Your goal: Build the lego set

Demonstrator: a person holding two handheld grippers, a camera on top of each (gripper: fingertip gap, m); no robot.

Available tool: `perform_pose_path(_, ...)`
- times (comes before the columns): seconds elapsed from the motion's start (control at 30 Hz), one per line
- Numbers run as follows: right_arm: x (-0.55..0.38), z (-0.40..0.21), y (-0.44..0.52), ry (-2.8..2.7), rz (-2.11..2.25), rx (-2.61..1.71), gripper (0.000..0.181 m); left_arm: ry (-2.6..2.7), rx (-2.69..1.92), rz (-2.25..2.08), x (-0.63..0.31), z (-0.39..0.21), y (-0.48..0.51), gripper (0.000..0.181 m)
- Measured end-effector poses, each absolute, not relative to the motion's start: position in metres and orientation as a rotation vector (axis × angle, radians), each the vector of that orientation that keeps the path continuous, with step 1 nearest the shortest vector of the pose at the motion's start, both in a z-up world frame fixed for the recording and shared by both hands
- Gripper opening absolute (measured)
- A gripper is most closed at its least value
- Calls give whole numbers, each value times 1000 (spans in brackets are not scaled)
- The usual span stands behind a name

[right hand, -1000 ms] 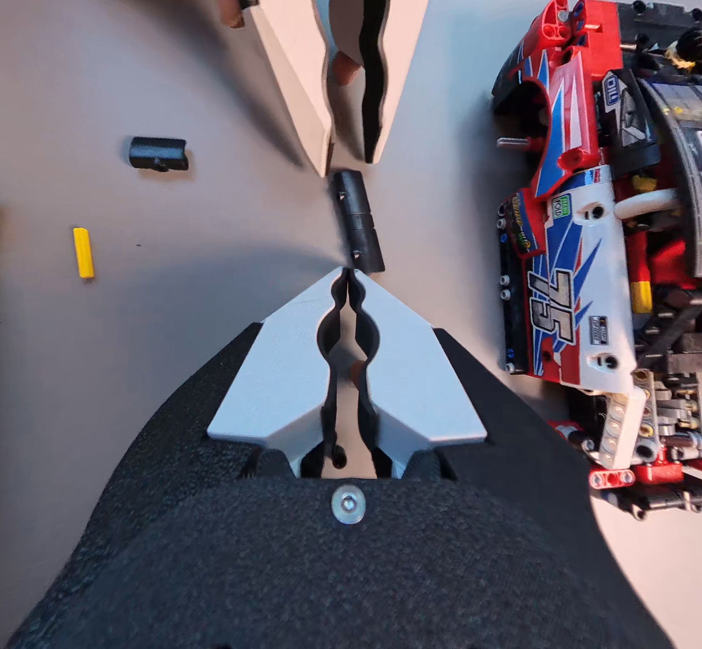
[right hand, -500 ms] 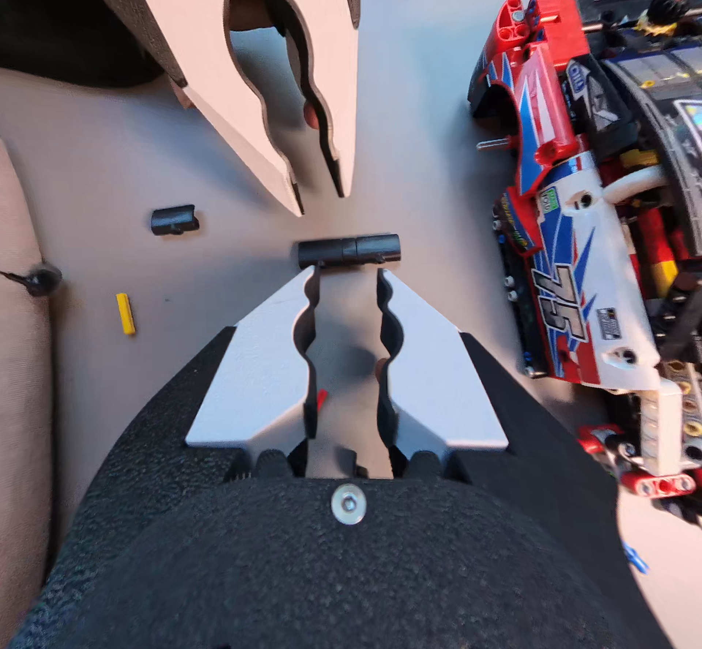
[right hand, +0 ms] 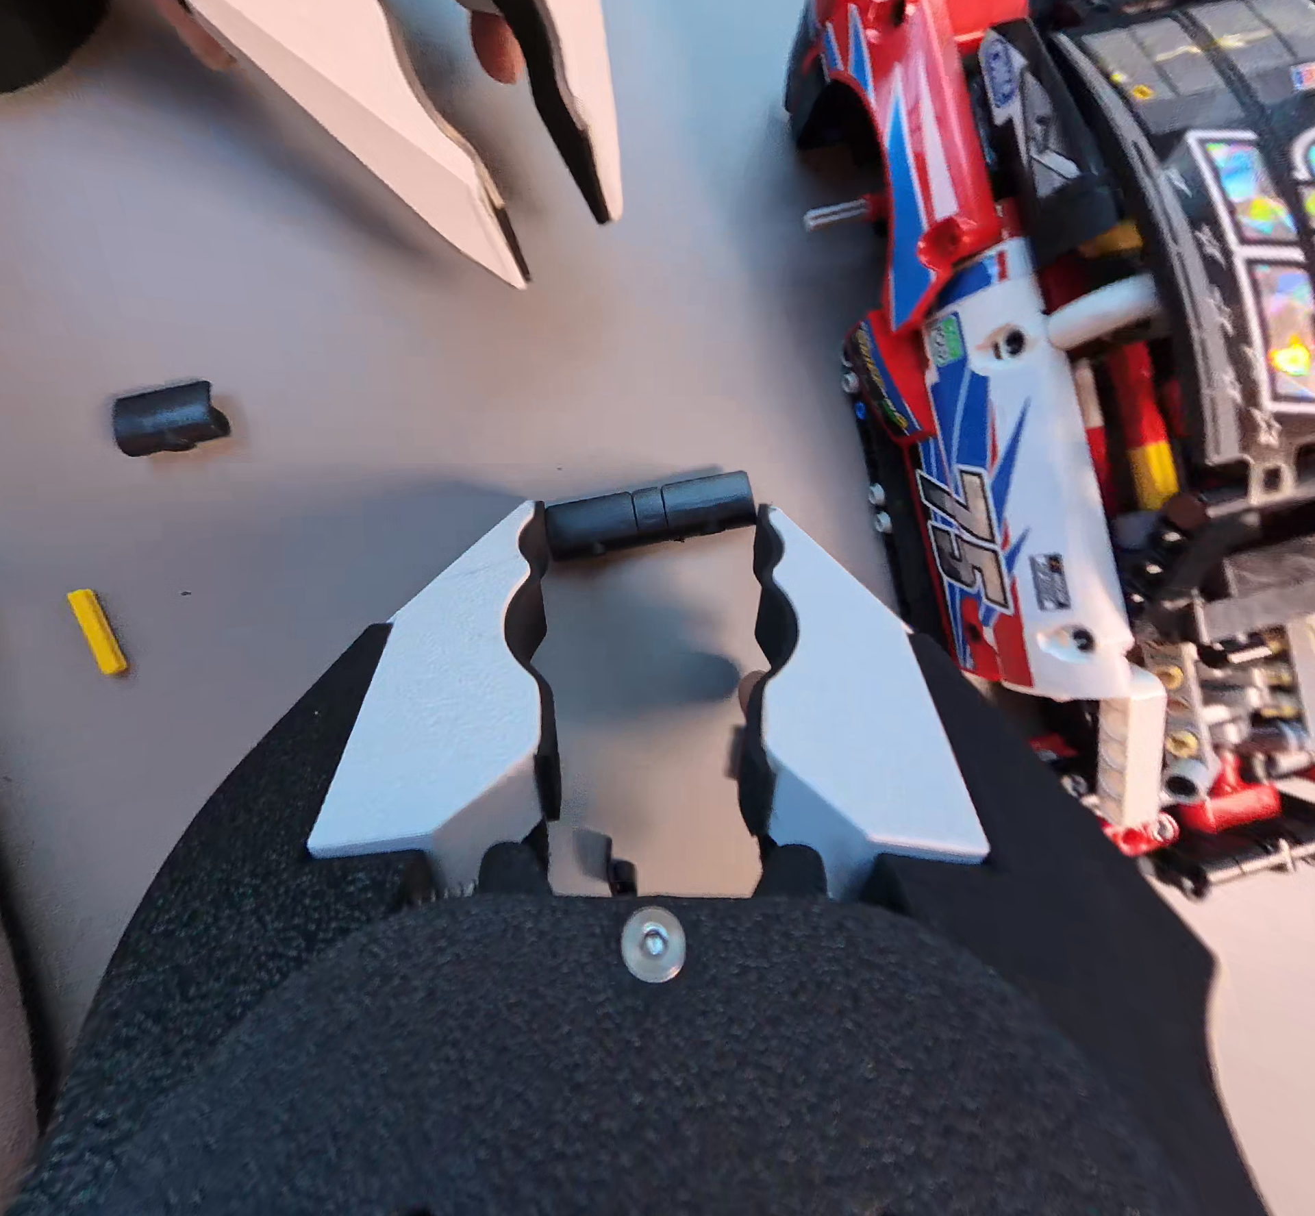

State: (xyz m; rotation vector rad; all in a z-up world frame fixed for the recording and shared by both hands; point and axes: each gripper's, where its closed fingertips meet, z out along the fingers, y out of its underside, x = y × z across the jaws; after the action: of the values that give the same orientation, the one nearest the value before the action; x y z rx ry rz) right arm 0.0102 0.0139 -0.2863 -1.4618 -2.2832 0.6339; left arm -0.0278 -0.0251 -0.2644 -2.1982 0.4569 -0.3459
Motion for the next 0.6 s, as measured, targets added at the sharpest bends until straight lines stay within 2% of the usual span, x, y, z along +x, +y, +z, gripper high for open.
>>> perform_pose_path(0.23, 19, -287, 24, -2259, 654, -1543, 55, 461, -2204, -350, -27, -267, -25, 21)
perform_pose_path(0.37, 10, -287, 12, -2344, 686, -1428, 44, 482, -2214, -368, -23, -272, -25, 23)
perform_pose_path(0.47, 11, -286, -3, -2500, 703, -1163, 15, 494, -2221, -372, -21, -274, -25, 28)
perform_pose_path(0.53, 9, -285, -5, -2531, 675, -980, 16, 493, -2223, -367, -22, -275, -25, 31)
perform_pose_path(0.6, 7, -284, -1, -2512, 666, -1013, 16, 481, -2224, -356, -26, -275, -25, 32)
